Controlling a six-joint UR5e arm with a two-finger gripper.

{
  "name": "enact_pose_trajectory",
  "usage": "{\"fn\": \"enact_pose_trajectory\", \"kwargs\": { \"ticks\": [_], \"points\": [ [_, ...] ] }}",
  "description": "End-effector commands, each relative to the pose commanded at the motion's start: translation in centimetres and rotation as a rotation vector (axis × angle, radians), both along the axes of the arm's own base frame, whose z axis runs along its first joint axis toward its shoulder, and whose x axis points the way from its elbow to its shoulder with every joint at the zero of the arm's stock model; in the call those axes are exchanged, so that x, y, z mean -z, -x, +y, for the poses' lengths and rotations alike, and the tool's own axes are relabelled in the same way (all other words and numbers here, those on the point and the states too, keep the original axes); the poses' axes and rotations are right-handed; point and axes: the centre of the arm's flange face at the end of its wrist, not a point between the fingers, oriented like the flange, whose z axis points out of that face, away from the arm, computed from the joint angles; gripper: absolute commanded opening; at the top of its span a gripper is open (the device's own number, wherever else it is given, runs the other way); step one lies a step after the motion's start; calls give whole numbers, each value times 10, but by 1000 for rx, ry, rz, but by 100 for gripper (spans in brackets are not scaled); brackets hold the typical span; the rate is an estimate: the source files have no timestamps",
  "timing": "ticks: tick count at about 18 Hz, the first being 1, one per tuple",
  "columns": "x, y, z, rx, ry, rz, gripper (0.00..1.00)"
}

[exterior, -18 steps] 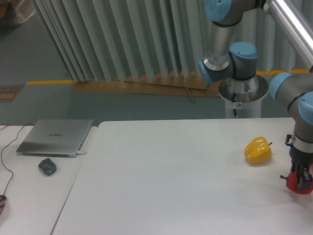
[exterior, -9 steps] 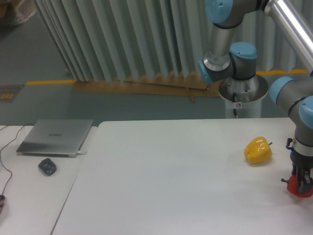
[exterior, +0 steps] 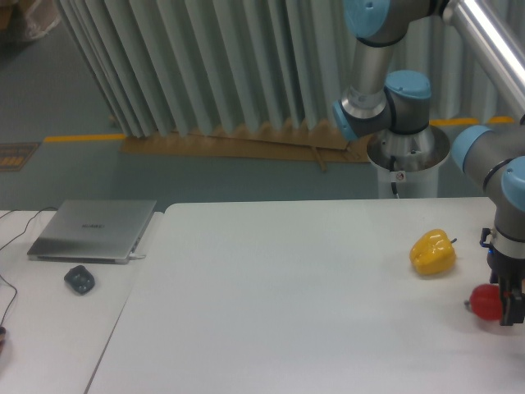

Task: Place the red pepper on the table
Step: 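Lower the red bell pepper onto the table and open the gripper, then raise the open gripper away from the red pepper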

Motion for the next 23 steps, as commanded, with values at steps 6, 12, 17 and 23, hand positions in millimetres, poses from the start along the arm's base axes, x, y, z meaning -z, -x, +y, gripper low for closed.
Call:
{"fn": "enact_pose_trajectory", "kwargs": {
  "ticks": [6,12,17,23],
  "points": [
    [-7,-2,-3,-11,-5,7,100],
    [-18,4,-14,-60,-6,22,100],
    [-38,2,-22,-59,42,87,100],
    [-76,-10,-31,-63,23,123,100]
  ]
}}
